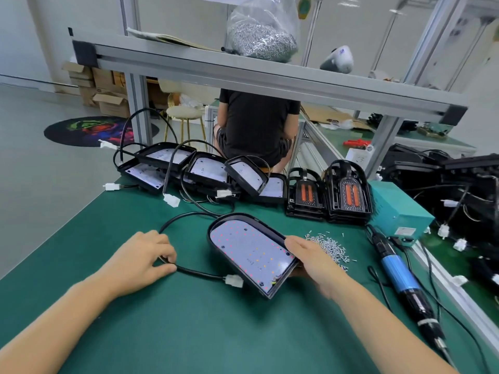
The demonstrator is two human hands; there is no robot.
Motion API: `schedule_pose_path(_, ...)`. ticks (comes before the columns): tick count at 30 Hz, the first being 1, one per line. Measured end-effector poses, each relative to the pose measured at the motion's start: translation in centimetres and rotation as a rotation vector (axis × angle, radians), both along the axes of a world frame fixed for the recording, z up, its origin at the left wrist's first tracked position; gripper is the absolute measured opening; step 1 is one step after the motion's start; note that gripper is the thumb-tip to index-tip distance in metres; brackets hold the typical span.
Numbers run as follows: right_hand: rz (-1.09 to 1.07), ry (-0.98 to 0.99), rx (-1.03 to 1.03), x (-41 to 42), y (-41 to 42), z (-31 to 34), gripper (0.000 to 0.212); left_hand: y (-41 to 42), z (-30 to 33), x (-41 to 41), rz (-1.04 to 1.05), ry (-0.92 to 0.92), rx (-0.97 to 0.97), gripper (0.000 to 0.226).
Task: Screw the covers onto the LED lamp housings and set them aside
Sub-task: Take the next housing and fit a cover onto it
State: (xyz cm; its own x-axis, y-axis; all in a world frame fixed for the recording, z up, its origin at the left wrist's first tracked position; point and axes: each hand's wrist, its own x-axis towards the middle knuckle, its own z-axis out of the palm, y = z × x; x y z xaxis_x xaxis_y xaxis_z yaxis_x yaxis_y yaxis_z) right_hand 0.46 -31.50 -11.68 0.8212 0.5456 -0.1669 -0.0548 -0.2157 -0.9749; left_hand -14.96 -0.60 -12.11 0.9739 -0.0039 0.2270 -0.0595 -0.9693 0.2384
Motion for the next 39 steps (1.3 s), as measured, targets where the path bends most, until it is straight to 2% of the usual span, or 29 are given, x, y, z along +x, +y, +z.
schedule_pose_path(3,0.019,-0.028,-0.037,-0.1,-0.2,-0.3,0.026,1.5,-0.1,-0.2,0.097,0.014,0.041,0.009)
schedule_pose_path(4,0.020,-0.036,-0.048,-0.1,-0.2,-0.3,0.025,1.7,-0.3,-0.2,0.140,0.006,0.045,0.009)
schedule_pose_path(8,-0.015,-0.064,-0.108,0.2,-0.1,-0.6,0.030,1.3,-1.4,1.0,0.362,-0.038,-0.002,0.030)
schedule_pose_path(12,-0.058,-0.101,-0.172,0.2,0.1,-0.8,0.035,-0.6,-2.3,2.6,0.524,-0.061,-0.091,0.033)
schedule_pose_path(16,-0.066,-0.113,-0.198,0.1,-0.2,-0.9,0.035,-3.3,-1.9,3.7,0.468,-0.153,-0.182,0.031)
schedule_pose_path(18,-0.075,-0.104,-0.196,0.0,-0.3,-0.9,0.035,-5.5,-1.5,4.0,0.414,-0.177,-0.317,0.033)
schedule_pose_path(21,-0.083,-0.131,-0.240,-0.2,-0.4,-0.6,0.034,-8.4,-0.8,4.6,0.393,-0.080,-0.554,0.031)
schedule_pose_path(27,-0.047,-0.244,-0.333,-0.2,-0.3,0.1,0.032,-9.7,-0.5,7.4,0.416,0.082,-0.634,0.029)
schedule_pose_path(29,-0.056,-0.322,-0.353,0.1,-0.2,0.4,0.040,-9.8,-0.9,7.8,0.432,0.046,-0.696,0.041)
schedule_pose_path(32,-0.131,-0.576,-0.401,1.6,0.1,1.4,0.038,-9.4,-1.7,7.9,0.425,-0.061,-0.763,0.041)
schedule_pose_path(34,-0.218,-0.722,-0.534,3.5,0.0,2.2,0.020,-9.1,-2.2,7.8,0.405,-0.063,-0.775,0.039)
schedule_pose_path(36,-0.328,-0.804,-0.786,5.7,-0.4,2.7,0.044,-8.8,-2.6,7.7,0.383,-0.061,-0.814,0.037)
schedule_pose_path(39,-0.416,-0.858,-1.001,8.4,-0.9,3.6,0.048,-8.6,-2.8,7.8,0.377,-0.075,-0.894,0.034)
